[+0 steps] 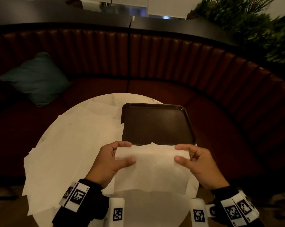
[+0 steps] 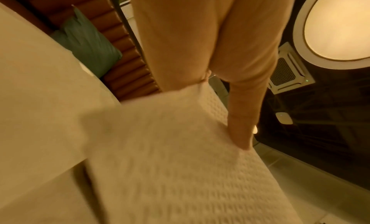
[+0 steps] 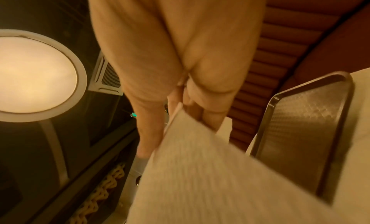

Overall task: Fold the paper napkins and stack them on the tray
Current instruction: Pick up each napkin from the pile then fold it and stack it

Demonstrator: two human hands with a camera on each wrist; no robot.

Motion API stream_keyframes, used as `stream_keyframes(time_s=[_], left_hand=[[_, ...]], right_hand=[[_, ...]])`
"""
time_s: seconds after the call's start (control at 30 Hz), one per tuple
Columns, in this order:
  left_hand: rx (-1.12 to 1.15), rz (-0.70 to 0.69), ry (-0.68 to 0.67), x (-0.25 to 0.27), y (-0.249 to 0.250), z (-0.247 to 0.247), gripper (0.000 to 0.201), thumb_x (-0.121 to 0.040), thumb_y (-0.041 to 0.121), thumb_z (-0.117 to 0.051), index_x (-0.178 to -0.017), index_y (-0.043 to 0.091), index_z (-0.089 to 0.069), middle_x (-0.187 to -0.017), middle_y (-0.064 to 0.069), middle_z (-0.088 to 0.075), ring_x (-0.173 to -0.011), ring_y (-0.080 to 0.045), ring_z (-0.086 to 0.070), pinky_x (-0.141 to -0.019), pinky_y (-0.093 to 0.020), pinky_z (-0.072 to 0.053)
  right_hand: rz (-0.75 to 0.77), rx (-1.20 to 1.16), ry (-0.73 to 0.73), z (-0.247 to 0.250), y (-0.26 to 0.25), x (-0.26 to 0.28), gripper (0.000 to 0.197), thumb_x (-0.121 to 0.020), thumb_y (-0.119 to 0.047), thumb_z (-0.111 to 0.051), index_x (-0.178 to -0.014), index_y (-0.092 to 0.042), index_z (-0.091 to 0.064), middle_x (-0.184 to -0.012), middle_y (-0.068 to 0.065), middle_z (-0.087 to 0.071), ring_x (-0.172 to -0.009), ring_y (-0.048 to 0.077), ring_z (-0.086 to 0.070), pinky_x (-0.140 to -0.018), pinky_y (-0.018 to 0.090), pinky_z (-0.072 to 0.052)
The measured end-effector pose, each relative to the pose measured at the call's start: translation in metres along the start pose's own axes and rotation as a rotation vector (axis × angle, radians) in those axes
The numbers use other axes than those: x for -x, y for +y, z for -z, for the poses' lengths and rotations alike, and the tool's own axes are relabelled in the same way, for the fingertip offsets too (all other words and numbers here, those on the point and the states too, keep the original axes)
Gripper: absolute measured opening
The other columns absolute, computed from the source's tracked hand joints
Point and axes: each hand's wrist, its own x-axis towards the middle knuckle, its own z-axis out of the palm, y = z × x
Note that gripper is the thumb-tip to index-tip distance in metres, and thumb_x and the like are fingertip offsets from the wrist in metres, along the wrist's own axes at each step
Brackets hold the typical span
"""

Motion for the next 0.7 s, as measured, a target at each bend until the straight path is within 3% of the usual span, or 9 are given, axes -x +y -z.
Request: stream_keyframes(time_s=[0.1, 0.17, 0.27, 0.37, 0.4, 0.47, 0.57, 0.63, 0.7], left_hand=[[-0.152, -0.047, 0.02, -0.003, 0.002, 0.002, 0.031, -0.062, 0.015, -0.081, -0.091, 0.016, -0.07, -0.094, -0.01, -0.071, -0.089, -0.031, -0.067, -0.08, -0.043, -0.057], [-0.283, -0.082, 0.045, -0.004, 0.003, 0.003, 0.019, -0.067, 0.018, -0.08, -0.084, 0.017, -0.072, -0.085, -0.006, -0.072, -0.081, -0.026, -0.067, -0.073, -0.036, -0.058], [-0.455, -0.151, 0.057, -0.005, 0.004, 0.001, 0.01, -0.069, 0.024, -0.079, -0.074, 0.021, -0.071, -0.078, 0.002, -0.067, -0.073, -0.016, -0.061, -0.062, -0.022, -0.048], [-0.566, -0.165, 0.071, -0.006, 0.006, 0.001, 0.016, -0.068, 0.029, -0.079, -0.071, 0.026, -0.064, -0.093, 0.01, -0.058, -0.088, -0.005, -0.054, -0.069, -0.017, -0.04], [-0.542, -0.15, 0.047, -0.007, 0.008, 0.002, 0.017, -0.068, 0.029, -0.079, -0.07, 0.024, -0.063, -0.099, 0.012, -0.058, -0.094, -0.002, -0.053, -0.075, -0.016, -0.039], [-0.401, -0.106, -0.038, -0.007, 0.011, 0.001, 0.016, -0.073, 0.026, -0.074, -0.068, 0.018, -0.061, -0.102, 0.007, -0.065, -0.095, -0.007, -0.059, -0.08, -0.02, -0.046], [-0.186, 0.01, -0.077, -0.007, 0.008, -0.006, 0.022, -0.076, 0.032, -0.065, -0.074, 0.012, -0.058, -0.092, -0.014, -0.066, -0.082, -0.022, -0.061, -0.069, -0.034, -0.053], [-0.095, 0.094, -0.04, -0.009, -0.002, -0.01, 0.03, -0.07, 0.039, -0.064, -0.077, 0.011, -0.056, -0.089, -0.018, -0.063, -0.079, -0.026, -0.059, -0.064, -0.036, -0.052], [0.004, 0.159, 0.003, -0.011, -0.015, -0.012, 0.026, -0.074, 0.034, -0.065, -0.078, 0.01, -0.055, -0.089, -0.019, -0.062, -0.081, -0.029, -0.058, -0.069, -0.038, -0.051]], right_hand=[[0.049, 0.201, -0.002, 0.007, 0.001, -0.001, 0.038, -0.056, -0.04, -0.081, -0.091, -0.027, -0.074, -0.071, 0.028, -0.058, -0.061, 0.04, -0.053, -0.063, 0.043, -0.053], [0.107, 0.288, 0.007, 0.01, 0.004, -0.005, 0.03, -0.063, -0.042, -0.079, -0.088, -0.027, -0.074, -0.075, 0.025, -0.065, -0.068, 0.041, -0.061, -0.066, 0.05, -0.055], [0.153, 0.295, 0.004, 0.014, 0.012, -0.011, 0.011, -0.076, -0.026, -0.073, -0.082, -0.017, -0.074, -0.08, 0.009, -0.072, -0.077, 0.036, -0.065, -0.072, 0.052, -0.054], [0.147, 0.369, 0.026, 0.018, 0.017, -0.016, 0.003, -0.081, -0.019, -0.07, -0.08, -0.02, -0.073, -0.09, 0.005, -0.068, -0.089, 0.021, -0.062, -0.078, 0.028, -0.052], [0.123, 0.361, 0.029, 0.02, 0.016, -0.016, 0.005, -0.083, -0.018, -0.067, -0.08, -0.018, -0.072, -0.095, 0.003, -0.067, -0.092, 0.016, -0.061, -0.078, 0.021, -0.049], [0.028, 0.219, -0.011, 0.019, 0.014, -0.016, 0.013, -0.089, -0.019, -0.059, -0.083, -0.012, -0.068, -0.092, 0.001, -0.068, -0.084, 0.016, -0.063, -0.074, 0.023, -0.05], [-0.16, -0.028, -0.029, 0.009, 0.016, -0.019, 0.018, -0.094, -0.024, -0.05, -0.092, -0.011, -0.062, -0.08, 0.006, -0.067, -0.069, 0.018, -0.062, -0.06, 0.028, -0.053], [-0.284, -0.154, -0.021, 0.001, 0.027, -0.02, 0.021, -0.091, -0.028, -0.055, -0.105, -0.013, -0.06, -0.092, 0.01, -0.07, -0.078, 0.02, -0.066, -0.069, 0.034, -0.055], [-0.332, -0.115, -0.007, -0.005, 0.046, -0.02, 0.035, -0.082, -0.033, -0.066, -0.113, -0.021, -0.058, -0.109, 0.012, -0.067, -0.101, 0.023, -0.062, -0.085, 0.04, -0.051]])
